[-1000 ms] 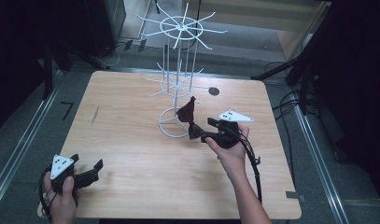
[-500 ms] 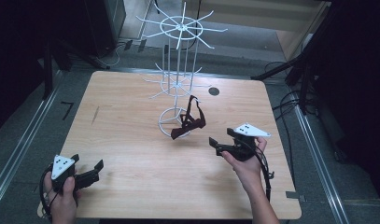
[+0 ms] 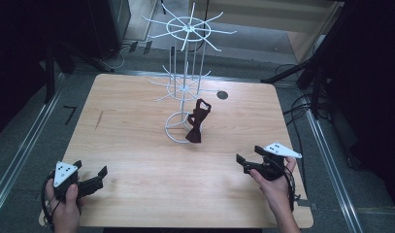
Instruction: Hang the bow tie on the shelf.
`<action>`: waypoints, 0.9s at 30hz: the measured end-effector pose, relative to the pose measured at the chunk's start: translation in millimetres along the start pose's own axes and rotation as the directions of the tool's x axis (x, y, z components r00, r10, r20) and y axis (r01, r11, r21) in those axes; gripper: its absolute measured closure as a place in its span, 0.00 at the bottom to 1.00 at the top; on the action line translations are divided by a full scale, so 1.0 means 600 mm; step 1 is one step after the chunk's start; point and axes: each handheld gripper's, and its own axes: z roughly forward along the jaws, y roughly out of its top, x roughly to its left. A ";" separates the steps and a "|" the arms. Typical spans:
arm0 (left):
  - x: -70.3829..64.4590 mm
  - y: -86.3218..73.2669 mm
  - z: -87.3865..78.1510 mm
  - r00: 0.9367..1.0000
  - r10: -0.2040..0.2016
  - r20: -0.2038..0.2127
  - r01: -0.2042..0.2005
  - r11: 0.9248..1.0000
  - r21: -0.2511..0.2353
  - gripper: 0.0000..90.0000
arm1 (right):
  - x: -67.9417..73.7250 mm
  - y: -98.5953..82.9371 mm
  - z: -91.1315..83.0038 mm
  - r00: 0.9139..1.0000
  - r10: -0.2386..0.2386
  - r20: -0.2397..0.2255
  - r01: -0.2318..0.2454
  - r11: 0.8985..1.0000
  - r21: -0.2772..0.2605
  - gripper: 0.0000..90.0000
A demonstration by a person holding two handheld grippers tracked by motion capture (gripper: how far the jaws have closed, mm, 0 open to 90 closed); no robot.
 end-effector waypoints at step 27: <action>0.000 0.000 0.000 1.000 0.000 -0.002 0.000 1.000 -0.002 0.09 | -0.106 -0.098 -0.099 0.981 0.095 0.171 -0.098 0.995 0.005 0.16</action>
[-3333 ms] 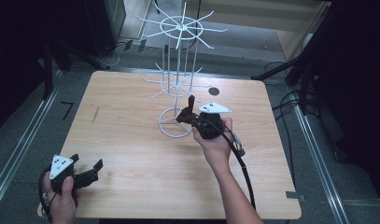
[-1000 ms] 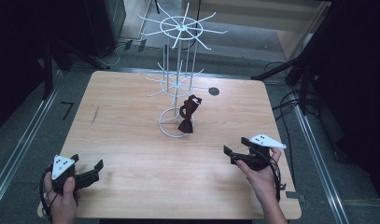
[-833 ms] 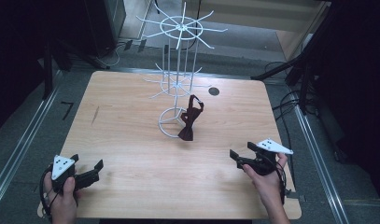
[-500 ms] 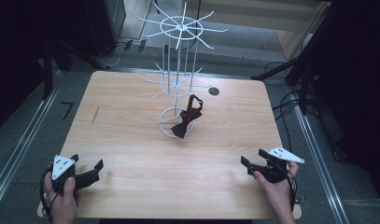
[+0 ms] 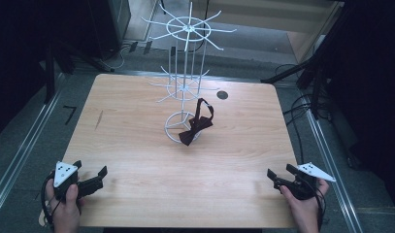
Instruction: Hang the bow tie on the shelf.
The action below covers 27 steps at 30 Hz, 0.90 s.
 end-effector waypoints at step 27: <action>0.003 -0.001 -0.002 1.000 -0.021 0.003 0.021 1.000 -0.014 0.09 | -0.099 -0.066 -0.074 0.986 0.124 0.109 -0.118 0.991 -0.056 0.16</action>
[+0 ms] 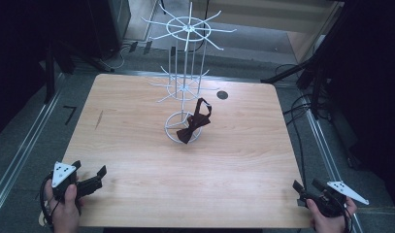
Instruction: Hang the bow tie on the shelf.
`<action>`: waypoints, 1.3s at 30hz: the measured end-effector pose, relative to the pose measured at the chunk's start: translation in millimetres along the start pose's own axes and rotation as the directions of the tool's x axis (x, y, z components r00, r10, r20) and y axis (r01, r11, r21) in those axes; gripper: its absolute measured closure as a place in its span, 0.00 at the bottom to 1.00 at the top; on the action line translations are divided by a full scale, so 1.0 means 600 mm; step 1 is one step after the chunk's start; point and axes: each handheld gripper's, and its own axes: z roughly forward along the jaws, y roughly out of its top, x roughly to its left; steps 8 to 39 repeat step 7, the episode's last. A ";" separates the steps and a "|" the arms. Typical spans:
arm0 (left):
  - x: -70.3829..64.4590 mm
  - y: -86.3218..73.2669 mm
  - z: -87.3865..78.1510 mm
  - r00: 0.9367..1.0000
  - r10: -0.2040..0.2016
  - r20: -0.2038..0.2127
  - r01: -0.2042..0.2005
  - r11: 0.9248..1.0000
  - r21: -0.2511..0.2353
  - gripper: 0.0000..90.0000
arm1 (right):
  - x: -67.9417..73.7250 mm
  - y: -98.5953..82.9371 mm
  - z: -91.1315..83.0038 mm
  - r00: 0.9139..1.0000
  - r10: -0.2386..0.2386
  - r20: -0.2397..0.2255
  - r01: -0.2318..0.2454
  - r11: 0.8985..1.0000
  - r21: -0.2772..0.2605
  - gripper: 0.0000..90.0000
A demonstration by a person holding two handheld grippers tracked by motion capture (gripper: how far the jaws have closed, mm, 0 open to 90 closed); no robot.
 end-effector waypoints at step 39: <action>-0.001 0.000 0.001 1.000 0.005 -0.006 -0.005 1.000 0.006 0.09 | -0.006 -0.004 -0.005 0.999 0.043 0.006 -0.043 0.999 -0.021 0.16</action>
